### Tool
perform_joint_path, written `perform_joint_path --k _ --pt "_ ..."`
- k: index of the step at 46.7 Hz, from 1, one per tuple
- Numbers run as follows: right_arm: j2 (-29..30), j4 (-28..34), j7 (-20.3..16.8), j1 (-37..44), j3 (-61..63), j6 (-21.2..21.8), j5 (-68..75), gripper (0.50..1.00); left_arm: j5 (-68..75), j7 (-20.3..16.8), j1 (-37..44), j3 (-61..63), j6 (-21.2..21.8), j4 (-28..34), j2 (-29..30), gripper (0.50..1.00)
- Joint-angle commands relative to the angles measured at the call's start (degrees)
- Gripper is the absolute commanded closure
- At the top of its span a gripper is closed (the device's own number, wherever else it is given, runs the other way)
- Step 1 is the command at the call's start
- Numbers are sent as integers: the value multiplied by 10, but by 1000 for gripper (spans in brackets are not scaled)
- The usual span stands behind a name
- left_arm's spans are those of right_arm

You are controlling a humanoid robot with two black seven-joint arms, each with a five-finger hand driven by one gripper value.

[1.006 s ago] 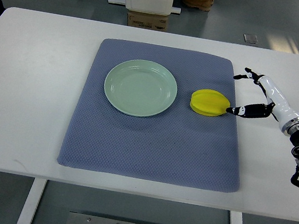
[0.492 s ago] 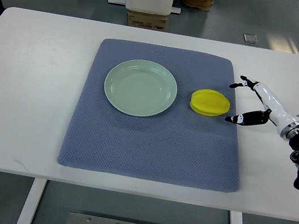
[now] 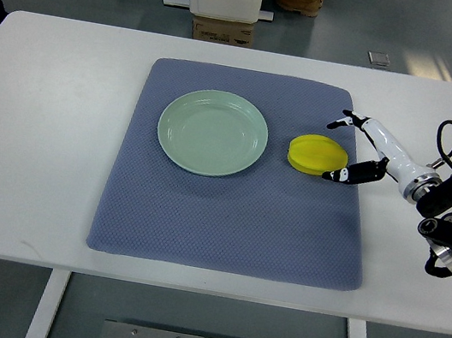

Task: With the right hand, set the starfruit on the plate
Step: 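Close the right hand fingers around the yellow starfruit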

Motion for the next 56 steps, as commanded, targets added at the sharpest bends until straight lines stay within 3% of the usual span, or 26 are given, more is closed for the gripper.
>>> perform_joint_path --k 1,34,48,56 --pt "8 -1 -7 7 -18 -2 0 500 0 0 0 0 0 0 0 500" --pt "55 -15 -24 36 -71 -16 2 521 0 0 0 0 0 0 0 500" --pt "66 -25 -24 41 -98 -17 4 622 0 0 0 0 0 0 0 500" --pt "65 -25 -24 51 -107 -15 7 768 0 0 0 1 0 0 0 500"
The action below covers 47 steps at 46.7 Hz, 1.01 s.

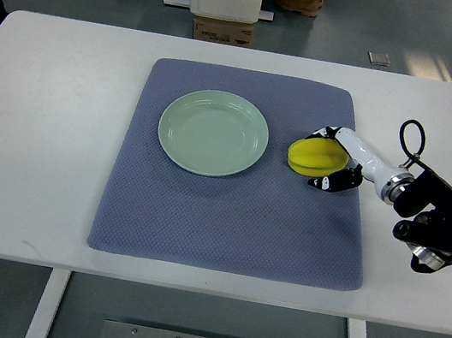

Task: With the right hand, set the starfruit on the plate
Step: 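Close the right hand fingers around the yellow starfruit, then lift the starfruit with the right hand and carry it over the plate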

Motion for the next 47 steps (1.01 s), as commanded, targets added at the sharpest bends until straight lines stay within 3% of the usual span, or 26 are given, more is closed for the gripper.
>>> perform_joint_path --k 1,11,38,47 --pt "0 0 0 5 -8 1 1 787 0 0 0 0 0 0 0 500" --pt "0 2 1 13 -24 6 2 1000 0 0 0 0 0 0 0 500" --pt "-11 14 3 63 -28 7 35 1000 0 0 0 0 0 0 0 500" --pt "-47 32 5 95 -25 15 35 1000 0 0 0 0 0 0 0 500"
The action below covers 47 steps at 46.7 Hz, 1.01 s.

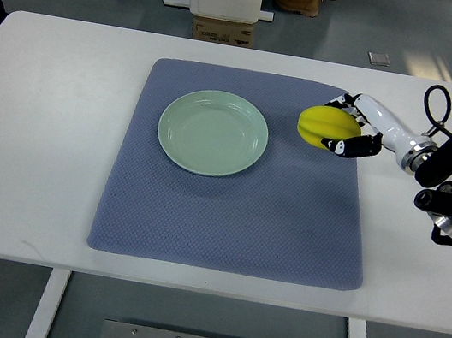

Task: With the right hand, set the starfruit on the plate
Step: 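Lift the starfruit with the right hand and carry it over the plate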

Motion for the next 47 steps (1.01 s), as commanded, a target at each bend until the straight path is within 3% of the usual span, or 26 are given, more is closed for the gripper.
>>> perform_joint_path --k 1,16,22,30,47 --pt "-14 9 1 17 2 11 0 1000 0 0 0 0 0 0 0 500" --pt "-93 36 6 72 43 102 0 1000 0 0 0 1 0 0 0 500" --pt "-101 46 5 94 44 119 0 1000 0 0 0 0 0 0 0 500" --pt "-83 46 1 95 51 120 1 1000 0 0 0 0 0 0 0 500" --pt "18 42 -1 96 68 119 35 1000 0 0 0 0 0 0 0 500"
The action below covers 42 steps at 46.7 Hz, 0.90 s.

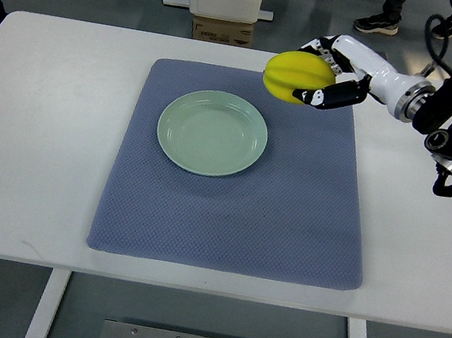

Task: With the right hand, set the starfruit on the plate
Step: 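Lift the starfruit with the right hand and carry it over the plate, then lower the starfruit onto the green plate and open the right hand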

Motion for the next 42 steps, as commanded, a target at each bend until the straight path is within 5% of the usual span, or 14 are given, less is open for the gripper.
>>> perform_joint_path --k 1,19,42 --pt "23 -1 1 1 1 0 8 1000 0 0 0 0 0 0 0 500" --pt "105 -19 0 -7 36 -4 22 1000 0 0 0 0 0 0 0 500" --pt "186 -135 -2 -74 30 -4 32 1000 0 0 0 0 0 0 0 500"
